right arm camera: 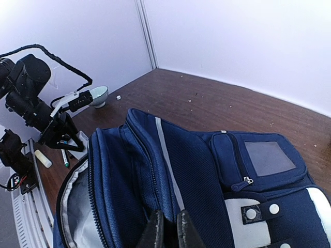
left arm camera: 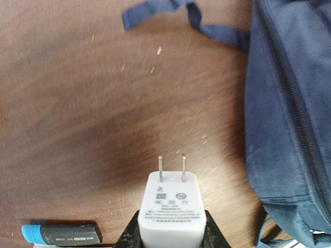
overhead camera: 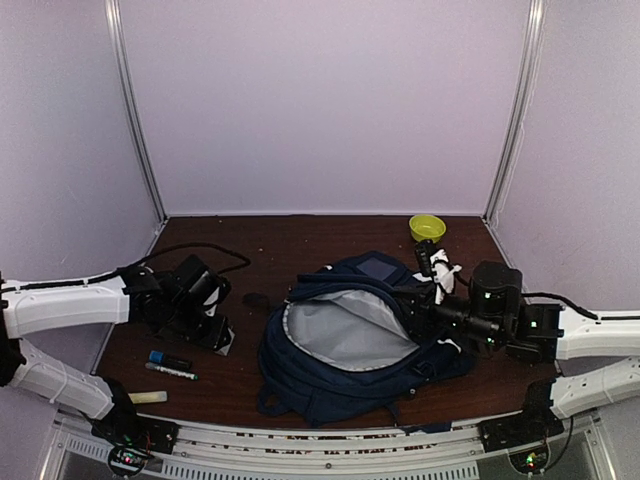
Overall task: Pack the student bag
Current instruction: Pick up the charger from the center of the board, then place the charger in the second largest pocket of the bag.
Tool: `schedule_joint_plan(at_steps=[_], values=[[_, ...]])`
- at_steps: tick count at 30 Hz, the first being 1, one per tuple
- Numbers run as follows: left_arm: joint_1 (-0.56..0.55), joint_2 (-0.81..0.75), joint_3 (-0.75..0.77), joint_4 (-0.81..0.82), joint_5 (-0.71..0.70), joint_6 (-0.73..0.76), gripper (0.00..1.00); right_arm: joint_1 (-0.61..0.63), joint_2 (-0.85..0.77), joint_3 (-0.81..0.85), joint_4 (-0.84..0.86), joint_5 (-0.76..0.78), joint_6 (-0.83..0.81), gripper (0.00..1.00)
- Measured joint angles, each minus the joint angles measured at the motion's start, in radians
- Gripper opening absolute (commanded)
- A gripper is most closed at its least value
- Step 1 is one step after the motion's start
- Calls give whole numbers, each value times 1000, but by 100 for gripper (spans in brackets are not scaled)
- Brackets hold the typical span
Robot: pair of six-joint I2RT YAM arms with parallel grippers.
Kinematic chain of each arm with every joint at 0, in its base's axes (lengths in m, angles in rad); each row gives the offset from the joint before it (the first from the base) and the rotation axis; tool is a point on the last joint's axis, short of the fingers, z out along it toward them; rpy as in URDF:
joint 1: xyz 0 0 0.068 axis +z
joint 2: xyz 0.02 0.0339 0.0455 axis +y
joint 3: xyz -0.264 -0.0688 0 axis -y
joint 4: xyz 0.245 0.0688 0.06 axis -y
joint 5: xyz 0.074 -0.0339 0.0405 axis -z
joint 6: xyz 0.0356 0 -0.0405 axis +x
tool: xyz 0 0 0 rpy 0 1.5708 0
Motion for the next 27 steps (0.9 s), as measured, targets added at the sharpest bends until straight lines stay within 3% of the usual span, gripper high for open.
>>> schedule_joint_plan(at_steps=[6, 12, 21, 27], values=[[-7, -52, 0, 54, 0, 9, 0, -1, -100, -177, 169, 107, -19, 0], [-63, -109, -1, 114, 1, 45, 0, -32, -82, -194, 216, 148, -12, 0], [-206, -117, 13, 240, 46, 116, 0, -82, 76, -49, 168, 60, -2, 0], [-220, -73, 57, 326, 92, 113, 0, -51, 182, 89, 68, 29, 71, 0]])
